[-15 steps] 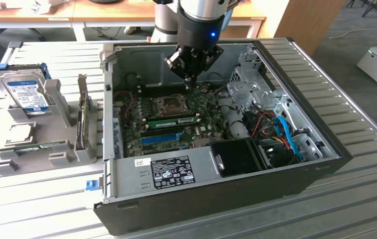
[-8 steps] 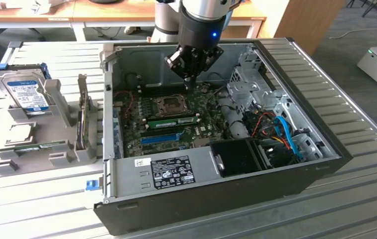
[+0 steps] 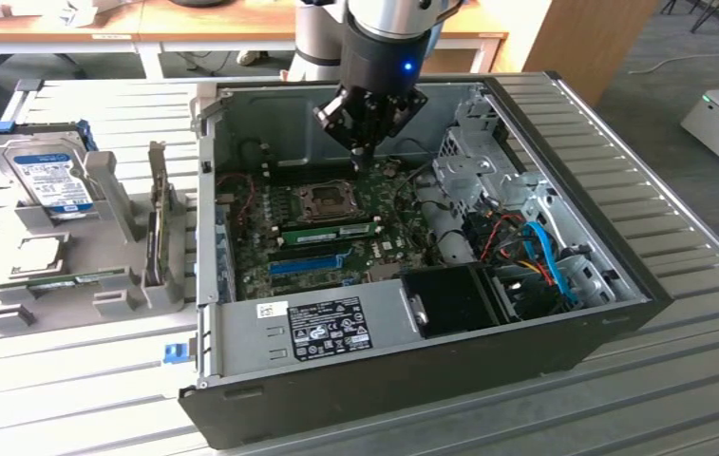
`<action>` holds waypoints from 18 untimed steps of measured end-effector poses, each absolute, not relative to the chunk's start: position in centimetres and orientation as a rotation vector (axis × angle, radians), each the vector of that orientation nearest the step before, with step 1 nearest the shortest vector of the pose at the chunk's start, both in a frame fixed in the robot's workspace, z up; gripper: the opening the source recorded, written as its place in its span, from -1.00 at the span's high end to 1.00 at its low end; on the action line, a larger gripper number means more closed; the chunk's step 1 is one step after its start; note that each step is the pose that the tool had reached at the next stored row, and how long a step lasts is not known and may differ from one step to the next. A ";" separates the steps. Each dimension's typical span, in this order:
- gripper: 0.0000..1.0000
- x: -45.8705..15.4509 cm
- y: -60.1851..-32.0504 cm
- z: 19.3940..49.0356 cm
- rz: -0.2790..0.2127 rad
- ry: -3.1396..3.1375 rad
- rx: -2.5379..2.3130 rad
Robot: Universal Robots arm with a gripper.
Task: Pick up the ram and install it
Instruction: 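Press down the ram until it locks into place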
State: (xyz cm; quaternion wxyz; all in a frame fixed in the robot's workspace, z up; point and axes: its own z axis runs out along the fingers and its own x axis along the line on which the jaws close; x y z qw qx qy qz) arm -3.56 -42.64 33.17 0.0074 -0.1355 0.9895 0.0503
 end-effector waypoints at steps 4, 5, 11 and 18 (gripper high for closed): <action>0.79 -3.6 -42.6 33.1 0.156 3.103 -0.326; 0.79 -3.6 -42.6 33.1 0.156 3.105 -0.300; 0.79 -3.6 -42.6 33.1 0.154 3.110 -0.164; 0.79 -3.6 -42.6 33.0 0.154 3.118 -0.162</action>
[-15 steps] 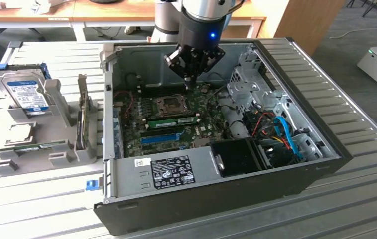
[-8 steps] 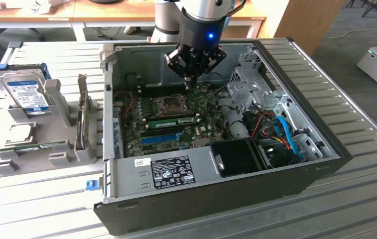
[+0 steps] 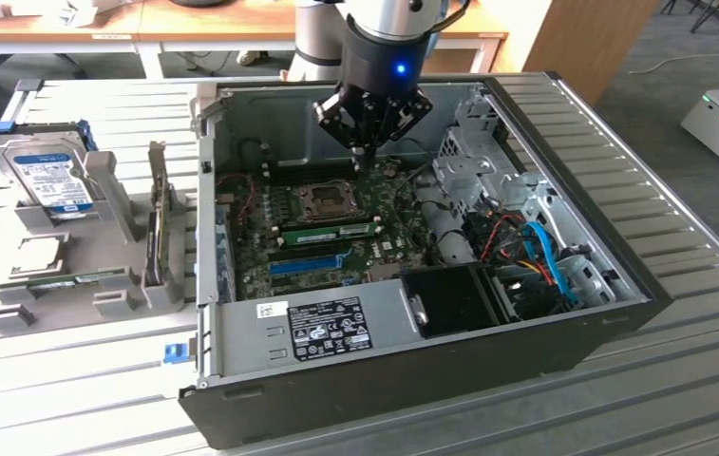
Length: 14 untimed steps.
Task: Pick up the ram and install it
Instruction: 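Press down the ram until it locks into place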
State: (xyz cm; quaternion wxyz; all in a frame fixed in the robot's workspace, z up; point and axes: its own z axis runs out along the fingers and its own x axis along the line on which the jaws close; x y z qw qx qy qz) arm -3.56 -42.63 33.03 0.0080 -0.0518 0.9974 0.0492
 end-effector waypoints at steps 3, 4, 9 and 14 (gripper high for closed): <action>0.79 -3.5 -42.6 33.0 0.151 3.139 -0.162; 0.79 -3.5 -42.6 33.0 0.151 3.140 -0.161; 0.79 -3.5 -42.6 33.0 0.151 3.141 -0.142; 0.79 -3.5 -42.6 33.0 0.151 3.141 -0.072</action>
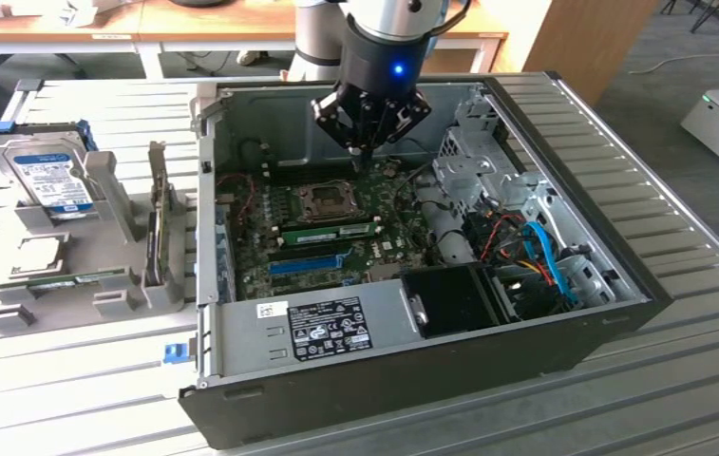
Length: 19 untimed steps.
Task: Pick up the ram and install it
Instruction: 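Press down the ram until it locks into place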
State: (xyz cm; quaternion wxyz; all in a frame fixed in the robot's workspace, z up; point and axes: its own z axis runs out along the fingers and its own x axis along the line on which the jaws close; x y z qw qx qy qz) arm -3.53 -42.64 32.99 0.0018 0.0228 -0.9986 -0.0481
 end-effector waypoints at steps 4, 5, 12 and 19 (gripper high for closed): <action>0.79 -3.5 -42.6 32.9 -0.151 -3.135 0.046; 0.79 -3.5 -42.6 32.9 -0.151 -3.135 0.045; 0.79 -3.7 -42.6 32.9 -0.152 -3.135 0.045; 0.79 -4.4 -42.6 32.9 -0.151 -3.135 0.043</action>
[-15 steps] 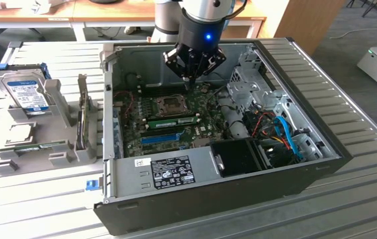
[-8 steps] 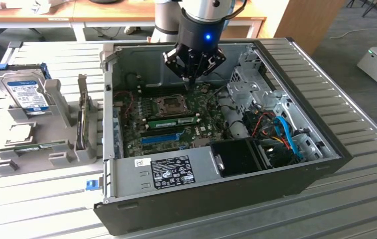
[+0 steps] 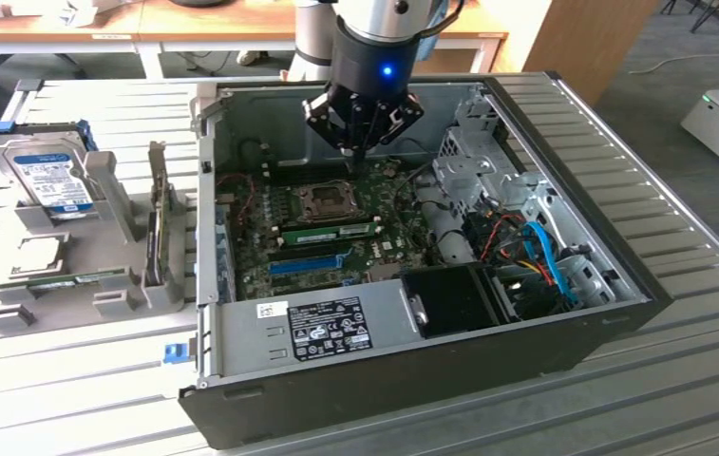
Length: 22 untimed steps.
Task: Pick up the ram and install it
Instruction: 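Press down the ram until it locks into place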
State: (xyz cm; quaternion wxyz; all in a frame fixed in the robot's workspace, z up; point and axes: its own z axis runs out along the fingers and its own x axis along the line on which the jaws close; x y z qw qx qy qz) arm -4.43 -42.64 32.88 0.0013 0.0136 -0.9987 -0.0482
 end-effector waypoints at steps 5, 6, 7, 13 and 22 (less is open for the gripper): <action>0.79 -4.4 -42.6 32.9 -0.151 -3.136 0.029; 0.79 -4.4 -42.6 32.9 -0.151 -3.136 0.023; 0.79 -4.4 -42.6 32.9 -0.151 -3.136 0.018; 0.79 -4.4 -42.6 32.9 -0.151 -3.136 0.014; 0.79 -4.4 -42.6 32.8 -0.151 -3.136 0.013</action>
